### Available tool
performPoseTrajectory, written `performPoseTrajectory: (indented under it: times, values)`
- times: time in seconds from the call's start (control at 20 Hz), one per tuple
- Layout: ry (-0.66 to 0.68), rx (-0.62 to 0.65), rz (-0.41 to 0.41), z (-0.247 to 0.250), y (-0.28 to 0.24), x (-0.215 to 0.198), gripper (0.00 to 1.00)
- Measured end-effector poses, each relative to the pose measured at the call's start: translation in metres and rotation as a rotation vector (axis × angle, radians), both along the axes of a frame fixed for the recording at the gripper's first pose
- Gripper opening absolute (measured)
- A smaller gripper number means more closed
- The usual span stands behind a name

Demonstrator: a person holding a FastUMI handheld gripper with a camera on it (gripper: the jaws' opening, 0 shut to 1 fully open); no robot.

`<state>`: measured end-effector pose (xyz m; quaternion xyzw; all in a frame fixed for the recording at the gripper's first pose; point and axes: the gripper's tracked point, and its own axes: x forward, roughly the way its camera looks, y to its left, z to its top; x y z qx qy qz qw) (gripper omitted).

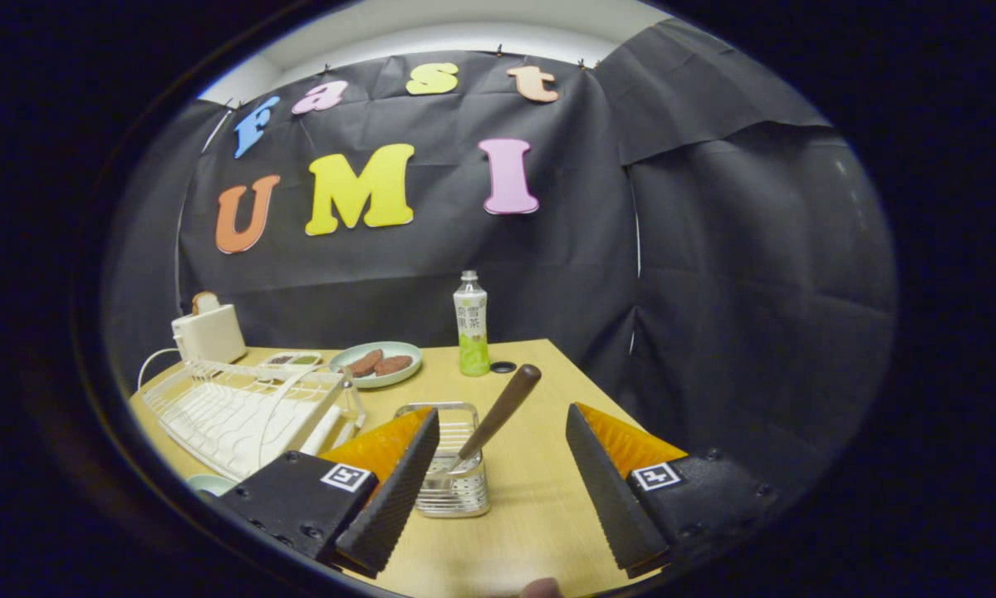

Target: Take the plate from the dish rack, then take the spoon from the basket and place it into the plate.

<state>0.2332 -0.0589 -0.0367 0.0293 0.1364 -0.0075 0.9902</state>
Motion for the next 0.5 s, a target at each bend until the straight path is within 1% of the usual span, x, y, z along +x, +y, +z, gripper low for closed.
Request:
performPoseTrajectory:
  times: [0.1,0.3,0.5]
  values:
    - [0.008,-0.015,0.011,-0.004,0.0,0.012,0.92]
    - [0.031,-0.012,0.027,-0.013,0.009,0.027,0.74]
    - [0.024,0.015,0.023,-0.015,0.015,0.034,0.44]
